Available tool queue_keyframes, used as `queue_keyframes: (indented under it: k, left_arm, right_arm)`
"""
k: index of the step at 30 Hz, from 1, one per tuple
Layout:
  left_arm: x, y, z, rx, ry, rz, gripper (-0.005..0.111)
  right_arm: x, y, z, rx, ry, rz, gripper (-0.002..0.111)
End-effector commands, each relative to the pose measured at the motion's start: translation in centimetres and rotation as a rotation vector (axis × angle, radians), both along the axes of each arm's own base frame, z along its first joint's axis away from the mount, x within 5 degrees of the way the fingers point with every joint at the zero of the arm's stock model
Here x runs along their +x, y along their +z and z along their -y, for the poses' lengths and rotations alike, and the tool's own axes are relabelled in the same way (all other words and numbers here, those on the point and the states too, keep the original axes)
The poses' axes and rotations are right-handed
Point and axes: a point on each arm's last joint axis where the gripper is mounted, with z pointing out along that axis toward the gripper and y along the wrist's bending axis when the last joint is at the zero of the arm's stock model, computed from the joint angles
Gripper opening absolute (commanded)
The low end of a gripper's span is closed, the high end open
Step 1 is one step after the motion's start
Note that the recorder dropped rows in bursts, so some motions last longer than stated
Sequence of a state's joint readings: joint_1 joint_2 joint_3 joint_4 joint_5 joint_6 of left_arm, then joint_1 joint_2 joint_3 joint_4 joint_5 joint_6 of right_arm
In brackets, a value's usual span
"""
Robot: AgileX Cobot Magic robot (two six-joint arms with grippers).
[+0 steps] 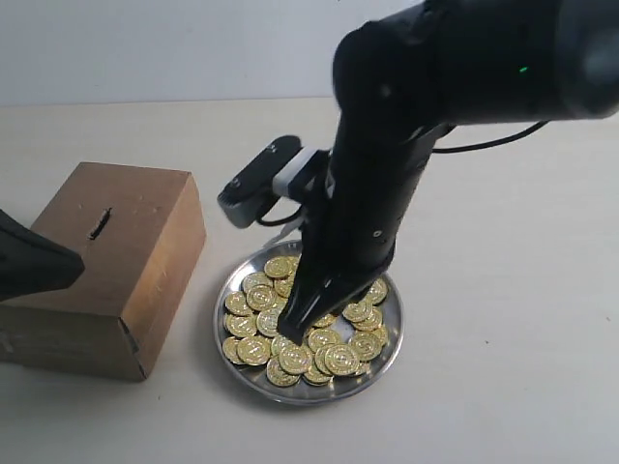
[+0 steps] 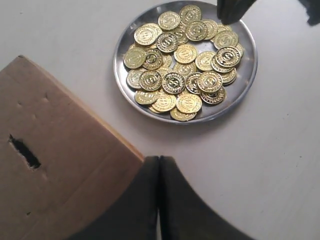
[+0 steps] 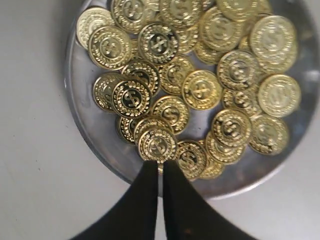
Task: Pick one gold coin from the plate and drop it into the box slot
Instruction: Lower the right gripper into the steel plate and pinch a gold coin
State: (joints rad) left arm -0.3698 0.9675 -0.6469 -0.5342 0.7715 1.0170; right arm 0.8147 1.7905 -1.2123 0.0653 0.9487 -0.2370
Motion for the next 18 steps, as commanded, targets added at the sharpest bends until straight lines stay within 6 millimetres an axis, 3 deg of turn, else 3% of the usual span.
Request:
queue_keyframes:
  k: [1,5,7,10,18]
  left_arm:
    - [0.2,0.2,0.2,-0.001,-0.022,0.031,0.013]
    - [0.2,0.3,0.3,-0.008,-0.029,0.036,0.038]
    - [0.2,0.3,0.3,-0.01,-0.028,0.037,0.049]
    - [0.2,0.3,0.3,-0.016,-0.025,0.037,0.055]
    - [0.2,0.4,0.3,-0.018,-0.025,0.036,0.055]
  right_arm:
    - [0.3,-2.0,-1.4,-0.017,0.021,-0.002,0.029]
    - [0.4,-3.2,-1.5,-0.047,0.019,-0.037,0.057]
    - [0.3,-3.5,-1.5,-0.052,0.015,-0.052,0.064]
    - [0.3,-3.8,-1.6,-0.053,0.011,-0.061,0.064]
    - [0.5,-5.7,-1.7,-0.091,0.009,-0.091,0.06]
